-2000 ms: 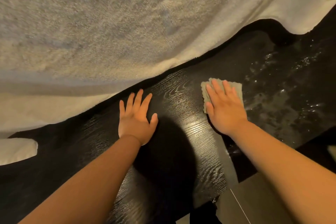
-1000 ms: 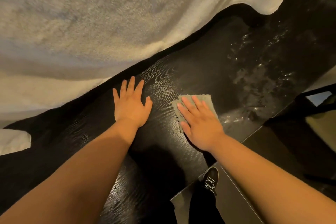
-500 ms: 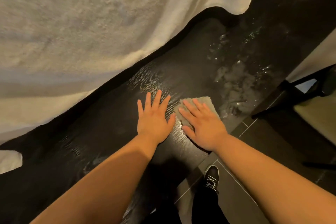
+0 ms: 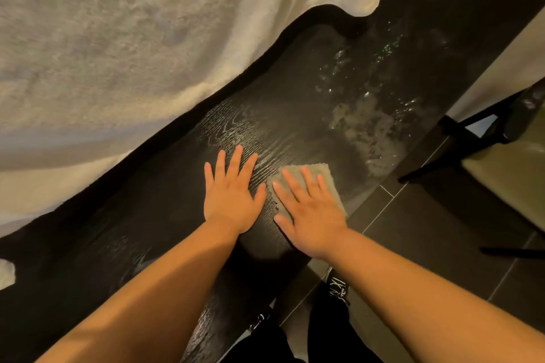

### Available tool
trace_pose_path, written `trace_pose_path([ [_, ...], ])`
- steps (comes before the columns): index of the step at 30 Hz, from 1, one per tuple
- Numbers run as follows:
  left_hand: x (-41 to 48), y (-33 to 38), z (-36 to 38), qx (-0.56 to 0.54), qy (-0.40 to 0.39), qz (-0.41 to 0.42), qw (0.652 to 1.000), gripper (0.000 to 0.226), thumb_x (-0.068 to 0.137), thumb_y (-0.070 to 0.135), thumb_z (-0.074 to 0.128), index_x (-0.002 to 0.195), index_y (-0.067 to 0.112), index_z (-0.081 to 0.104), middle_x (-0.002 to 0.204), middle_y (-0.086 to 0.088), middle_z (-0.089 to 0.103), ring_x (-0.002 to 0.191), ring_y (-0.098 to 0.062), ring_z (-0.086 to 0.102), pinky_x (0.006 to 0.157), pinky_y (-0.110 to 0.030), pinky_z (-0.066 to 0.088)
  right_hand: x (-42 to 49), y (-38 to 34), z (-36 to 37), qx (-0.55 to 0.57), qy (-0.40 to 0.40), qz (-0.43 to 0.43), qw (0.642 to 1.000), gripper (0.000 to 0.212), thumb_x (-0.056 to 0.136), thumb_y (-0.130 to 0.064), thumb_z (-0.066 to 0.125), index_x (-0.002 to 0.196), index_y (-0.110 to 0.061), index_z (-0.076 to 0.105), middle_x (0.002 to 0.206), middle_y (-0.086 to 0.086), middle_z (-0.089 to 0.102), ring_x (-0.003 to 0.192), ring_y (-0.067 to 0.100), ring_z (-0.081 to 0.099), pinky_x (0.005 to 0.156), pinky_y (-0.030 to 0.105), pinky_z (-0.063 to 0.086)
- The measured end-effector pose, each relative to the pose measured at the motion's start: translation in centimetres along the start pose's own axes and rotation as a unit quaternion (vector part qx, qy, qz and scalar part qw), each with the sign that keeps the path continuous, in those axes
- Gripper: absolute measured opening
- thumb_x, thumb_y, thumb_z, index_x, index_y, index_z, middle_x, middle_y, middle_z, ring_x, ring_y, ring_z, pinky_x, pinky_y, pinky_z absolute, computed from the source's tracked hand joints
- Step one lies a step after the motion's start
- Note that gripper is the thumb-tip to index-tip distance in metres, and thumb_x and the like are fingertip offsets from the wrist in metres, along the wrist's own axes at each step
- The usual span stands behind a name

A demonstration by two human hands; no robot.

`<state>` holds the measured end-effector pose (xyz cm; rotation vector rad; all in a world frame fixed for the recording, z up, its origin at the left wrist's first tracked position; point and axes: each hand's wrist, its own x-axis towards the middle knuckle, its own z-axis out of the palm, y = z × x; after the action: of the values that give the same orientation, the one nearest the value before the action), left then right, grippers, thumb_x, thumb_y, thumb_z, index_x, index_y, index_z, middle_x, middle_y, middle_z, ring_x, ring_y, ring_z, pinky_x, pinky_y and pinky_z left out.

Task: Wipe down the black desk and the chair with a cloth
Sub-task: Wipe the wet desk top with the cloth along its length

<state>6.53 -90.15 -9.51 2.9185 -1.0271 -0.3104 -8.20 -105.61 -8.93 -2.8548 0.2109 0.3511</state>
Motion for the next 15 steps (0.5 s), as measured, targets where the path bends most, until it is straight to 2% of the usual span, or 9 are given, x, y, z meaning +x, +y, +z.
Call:
trace_pose_path([
  [2, 0.0, -0.1, 0.0, 0.001, 0.002, 0.001, 1.0, 0.073, 0.101, 0.065, 0.027, 0.167, 0.037, 0.017, 0.178, -0.001, 0.008, 0.163, -0.036, 0.001, 0.129, -0.063, 0.006, -0.5, 1.5, 0.2, -0.009, 0.017, -0.017, 1.0, 0.072, 0.103, -0.062, 0.028, 0.166, -0.025, 0.023, 0.175, -0.001, 0.011, 0.161, 0.034, 0.003, 0.129, 0.056, 0.003],
  [4, 0.0, -0.1, 0.0, 0.0, 0.002, 0.001, 1.0, 0.073, 0.101, 0.064, 0.028, 0.167, 0.037, 0.017, 0.178, -0.001, 0.007, 0.163, -0.036, 0.001, 0.129, -0.063, 0.005, -0.6, 4.7, -0.5, -0.02, 0.03, 0.013, 0.999, 0.071, 0.103, -0.06, 0.031, 0.164, -0.023, 0.03, 0.173, 0.0, 0.019, 0.16, 0.034, 0.013, 0.128, 0.058, 0.011],
  [6, 0.0, -0.1, 0.1, -0.006, 0.006, 0.0, 1.0, 0.073, 0.1, 0.064, 0.028, 0.168, 0.037, 0.018, 0.178, -0.001, 0.008, 0.163, -0.035, 0.001, 0.129, -0.062, 0.004, -0.7, 8.1, -1.2, -0.028, 0.04, 0.061, 0.997, 0.068, 0.104, -0.057, 0.03, 0.163, -0.022, 0.034, 0.172, 0.002, 0.023, 0.158, 0.038, 0.017, 0.126, 0.06, 0.014],
  [9, 0.0, -0.1, 0.2, -0.005, 0.008, -0.004, 1.0, 0.074, 0.099, 0.065, 0.027, 0.167, 0.038, 0.019, 0.178, 0.0, 0.008, 0.163, -0.035, 0.001, 0.129, -0.062, 0.004, -0.6, 10.7, -2.4, -0.042, 0.045, 0.087, 0.994, 0.064, 0.106, -0.048, 0.023, 0.161, -0.017, 0.036, 0.17, 0.008, 0.026, 0.156, 0.041, 0.021, 0.127, 0.058, 0.017],
  [13, -0.1, 0.0, 0.0, -0.001, 0.005, -0.005, 1.0, 0.074, 0.099, 0.065, 0.025, 0.167, 0.038, 0.016, 0.178, 0.0, 0.006, 0.163, -0.034, 0.0, 0.13, -0.062, 0.004, -0.6, 6.9, -2.4, -0.042, 0.083, 0.094, 0.991, 0.055, 0.104, -0.039, 0.032, 0.155, -0.019, 0.042, 0.161, 0.012, 0.036, 0.145, 0.041, 0.036, 0.12, 0.057, 0.026],
  [15, -0.1, 0.1, 0.0, 0.001, 0.005, -0.004, 1.0, 0.074, 0.099, 0.065, 0.024, 0.167, 0.038, 0.014, 0.178, 0.0, 0.005, 0.163, -0.034, -0.002, 0.13, -0.061, 0.003, -1.3, 3.4, -1.1, -0.013, 0.054, 0.081, 0.995, 0.062, 0.106, -0.046, 0.029, 0.161, -0.02, 0.033, 0.17, 0.016, 0.022, 0.154, 0.044, 0.02, 0.126, 0.059, 0.015],
])
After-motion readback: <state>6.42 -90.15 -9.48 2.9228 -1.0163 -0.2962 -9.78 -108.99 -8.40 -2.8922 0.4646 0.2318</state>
